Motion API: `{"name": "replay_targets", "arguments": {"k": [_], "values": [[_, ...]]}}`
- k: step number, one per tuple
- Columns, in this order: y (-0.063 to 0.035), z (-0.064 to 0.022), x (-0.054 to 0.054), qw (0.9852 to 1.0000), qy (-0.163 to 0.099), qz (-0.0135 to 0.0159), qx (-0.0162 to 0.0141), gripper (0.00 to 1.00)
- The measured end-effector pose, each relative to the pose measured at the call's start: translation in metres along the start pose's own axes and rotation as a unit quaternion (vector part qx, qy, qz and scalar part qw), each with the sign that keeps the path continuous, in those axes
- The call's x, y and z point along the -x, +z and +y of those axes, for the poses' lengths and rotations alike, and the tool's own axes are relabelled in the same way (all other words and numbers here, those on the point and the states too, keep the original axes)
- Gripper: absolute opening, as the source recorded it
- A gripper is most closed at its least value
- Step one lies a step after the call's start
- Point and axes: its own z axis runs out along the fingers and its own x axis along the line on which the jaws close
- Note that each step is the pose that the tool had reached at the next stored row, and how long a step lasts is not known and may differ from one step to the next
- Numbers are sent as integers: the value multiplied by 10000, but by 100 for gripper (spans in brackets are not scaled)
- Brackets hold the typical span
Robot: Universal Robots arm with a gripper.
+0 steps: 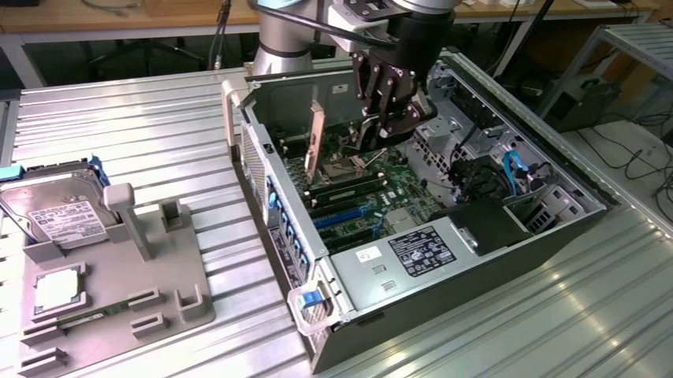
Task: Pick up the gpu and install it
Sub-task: 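Insert the gpu into the slot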
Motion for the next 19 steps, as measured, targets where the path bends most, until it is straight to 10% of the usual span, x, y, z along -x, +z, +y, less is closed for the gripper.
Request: {"name": "replay_targets", "arguments": {"k": [19], "values": [[61, -3, -1, 10000, 0, 0, 0, 27]]}}
